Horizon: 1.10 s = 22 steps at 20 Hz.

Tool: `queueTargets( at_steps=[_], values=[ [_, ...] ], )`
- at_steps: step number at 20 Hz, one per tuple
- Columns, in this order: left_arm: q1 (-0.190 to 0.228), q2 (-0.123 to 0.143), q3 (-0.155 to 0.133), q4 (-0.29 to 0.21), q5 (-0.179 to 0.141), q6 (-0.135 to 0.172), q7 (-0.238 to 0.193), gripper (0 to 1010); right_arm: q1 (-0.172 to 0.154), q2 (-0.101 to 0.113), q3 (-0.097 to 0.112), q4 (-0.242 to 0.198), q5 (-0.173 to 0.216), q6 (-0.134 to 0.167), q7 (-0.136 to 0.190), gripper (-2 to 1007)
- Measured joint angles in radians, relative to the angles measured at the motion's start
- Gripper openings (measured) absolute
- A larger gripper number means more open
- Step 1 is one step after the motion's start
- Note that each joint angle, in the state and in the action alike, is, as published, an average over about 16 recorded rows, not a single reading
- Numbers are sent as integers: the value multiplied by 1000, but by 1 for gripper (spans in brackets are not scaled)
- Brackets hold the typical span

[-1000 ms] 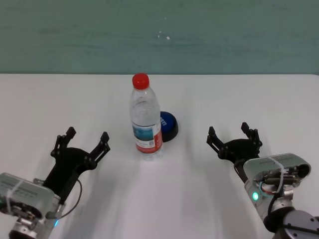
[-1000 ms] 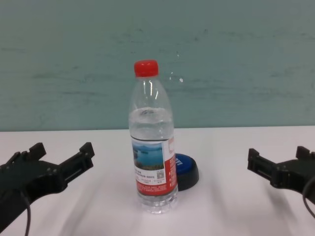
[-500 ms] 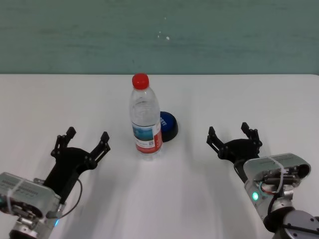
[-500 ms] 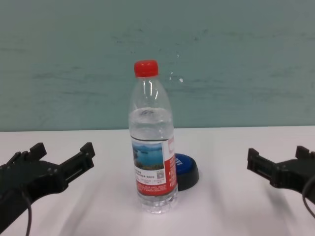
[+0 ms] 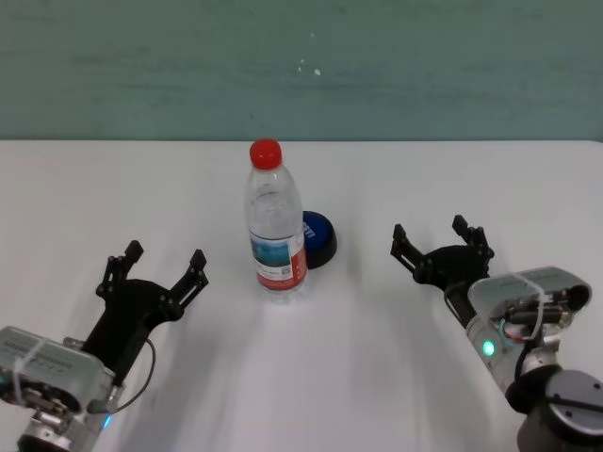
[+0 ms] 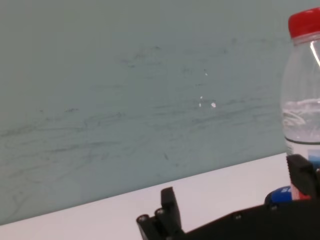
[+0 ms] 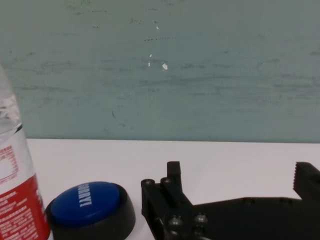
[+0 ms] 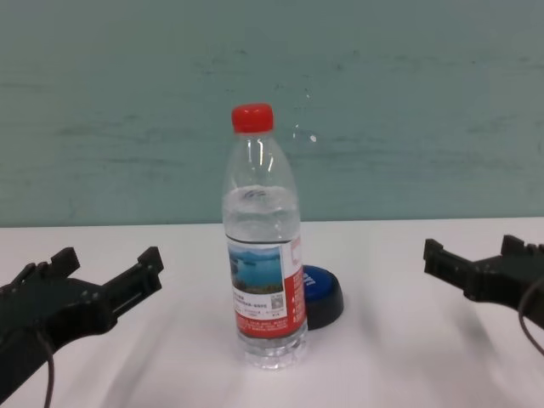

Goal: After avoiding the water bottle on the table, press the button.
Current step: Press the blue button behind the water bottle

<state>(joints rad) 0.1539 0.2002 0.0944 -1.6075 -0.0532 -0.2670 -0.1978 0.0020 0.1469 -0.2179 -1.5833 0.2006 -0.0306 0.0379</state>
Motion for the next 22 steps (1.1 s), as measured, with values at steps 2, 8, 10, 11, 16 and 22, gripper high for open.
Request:
queueTargets(
  at_steps=[2,8,10,11,16,22],
  values=[
    [0,0,0,0,0,0,0,1010,13,-2,6,11,0,3,16,1004],
    [0,0,0,0,0,0,0,1010,61,-11,15,50,-7,17,62,1004],
    [0,0,0,0,0,0,0,1010,79,-14,16,64,-11,21,76,1004],
    [0,0,0,0,0,0,0,1010,88,-16,16,72,-13,24,82,1004],
    [0,0,0,0,0,0,0,1010,137,-24,12,116,-25,32,112,1004],
    [0,0,0,0,0,0,0,1010,199,-33,4,177,-35,38,140,1004]
  ],
)
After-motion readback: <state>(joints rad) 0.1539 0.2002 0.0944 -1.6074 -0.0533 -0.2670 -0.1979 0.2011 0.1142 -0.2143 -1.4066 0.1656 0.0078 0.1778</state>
